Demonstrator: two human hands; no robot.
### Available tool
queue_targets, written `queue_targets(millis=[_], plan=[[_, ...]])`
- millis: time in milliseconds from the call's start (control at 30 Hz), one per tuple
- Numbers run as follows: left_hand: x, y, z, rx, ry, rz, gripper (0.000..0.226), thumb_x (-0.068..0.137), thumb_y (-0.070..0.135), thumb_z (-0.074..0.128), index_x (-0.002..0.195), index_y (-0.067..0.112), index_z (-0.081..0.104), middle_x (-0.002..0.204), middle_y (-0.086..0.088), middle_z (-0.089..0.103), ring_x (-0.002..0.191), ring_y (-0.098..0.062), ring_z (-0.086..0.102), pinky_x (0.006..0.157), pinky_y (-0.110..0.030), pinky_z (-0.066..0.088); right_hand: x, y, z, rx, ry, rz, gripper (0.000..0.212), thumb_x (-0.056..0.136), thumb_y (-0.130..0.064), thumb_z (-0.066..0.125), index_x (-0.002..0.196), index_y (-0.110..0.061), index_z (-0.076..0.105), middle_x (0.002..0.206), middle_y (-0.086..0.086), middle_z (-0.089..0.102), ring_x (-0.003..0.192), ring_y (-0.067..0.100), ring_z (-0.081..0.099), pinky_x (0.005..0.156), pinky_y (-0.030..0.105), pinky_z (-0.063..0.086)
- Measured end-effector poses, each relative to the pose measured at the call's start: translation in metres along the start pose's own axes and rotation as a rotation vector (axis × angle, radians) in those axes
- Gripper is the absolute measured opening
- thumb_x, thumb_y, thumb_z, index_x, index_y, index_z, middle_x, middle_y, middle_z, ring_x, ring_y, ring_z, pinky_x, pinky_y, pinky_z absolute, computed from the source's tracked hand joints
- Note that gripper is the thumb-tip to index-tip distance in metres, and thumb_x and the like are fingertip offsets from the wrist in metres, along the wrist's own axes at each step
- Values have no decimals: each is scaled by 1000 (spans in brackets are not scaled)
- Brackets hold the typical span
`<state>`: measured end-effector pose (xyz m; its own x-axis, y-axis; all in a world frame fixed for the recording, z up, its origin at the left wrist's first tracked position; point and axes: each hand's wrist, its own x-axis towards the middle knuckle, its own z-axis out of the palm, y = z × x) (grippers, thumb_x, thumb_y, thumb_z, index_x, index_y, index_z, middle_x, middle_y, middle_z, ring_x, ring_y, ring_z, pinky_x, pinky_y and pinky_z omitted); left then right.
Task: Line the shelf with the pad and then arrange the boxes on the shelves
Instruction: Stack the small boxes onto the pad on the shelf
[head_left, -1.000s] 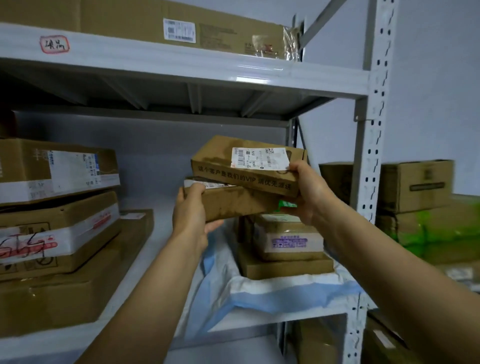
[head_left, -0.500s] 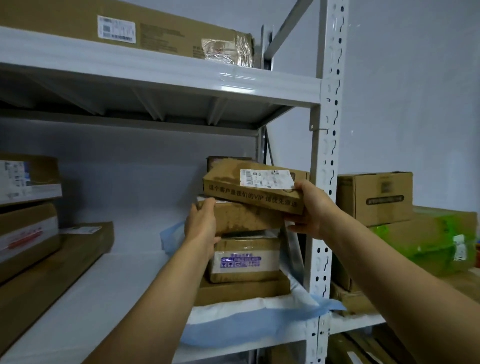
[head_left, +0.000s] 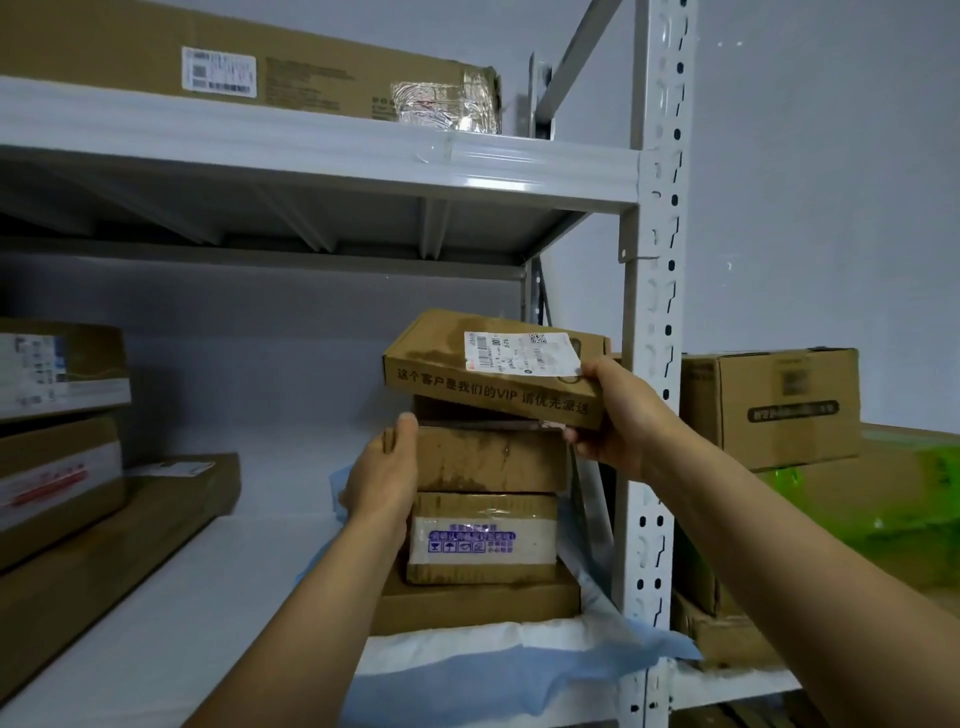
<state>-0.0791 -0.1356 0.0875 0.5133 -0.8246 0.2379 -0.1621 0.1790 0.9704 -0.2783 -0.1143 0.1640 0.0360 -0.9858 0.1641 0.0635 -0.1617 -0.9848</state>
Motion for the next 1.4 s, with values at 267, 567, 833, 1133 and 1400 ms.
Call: queue_targets(millis=[267, 567, 833, 1133, 1400], plan=[[-21, 24, -15, -378, 125, 130, 47, 92, 65, 16, 98, 37, 53, 113, -3, 57, 111, -22, 52, 102, -46, 41, 5, -5, 8, -61, -19, 21, 33, 98, -36, 41, 104, -11, 62, 86, 9, 66, 44, 10, 48, 36, 15, 36], [-6, 32, -9, -134, 76, 236, 51, 97, 53, 21, 121, 15, 46, 109, -9, 57, 101, -25, 55, 85, -41, 47, 14, 6, 12, -375, 68, -185, 54, 89, -52, 51, 126, -14, 52, 116, 5, 55, 102, 20, 52, 78, 33, 39], [2, 22, -5, -88, 72, 196, 49, 97, 50, 25, 118, 14, 50, 107, -10, 59, 100, -26, 57, 91, -45, 49, 29, 36, 13, -516, 171, -274, 56, 89, -56, 48, 125, -13, 52, 118, 5, 61, 106, 21, 57, 78, 31, 45], [2, 20, 1, -135, 24, 116, 38, 95, 49, 36, 111, 17, 48, 113, -11, 57, 105, -30, 57, 94, -52, 48, 32, 53, 16, -388, 225, -256, 47, 97, -42, 42, 130, -9, 44, 122, 7, 57, 110, 23, 56, 90, 37, 49], [-3, 22, 4, -119, 42, 115, 41, 92, 48, 39, 114, 14, 47, 114, -11, 55, 103, -30, 56, 92, -53, 49, 34, 56, 16, -396, 302, -263, 46, 98, -38, 41, 130, -4, 41, 121, 10, 56, 100, 20, 52, 83, 34, 45]])
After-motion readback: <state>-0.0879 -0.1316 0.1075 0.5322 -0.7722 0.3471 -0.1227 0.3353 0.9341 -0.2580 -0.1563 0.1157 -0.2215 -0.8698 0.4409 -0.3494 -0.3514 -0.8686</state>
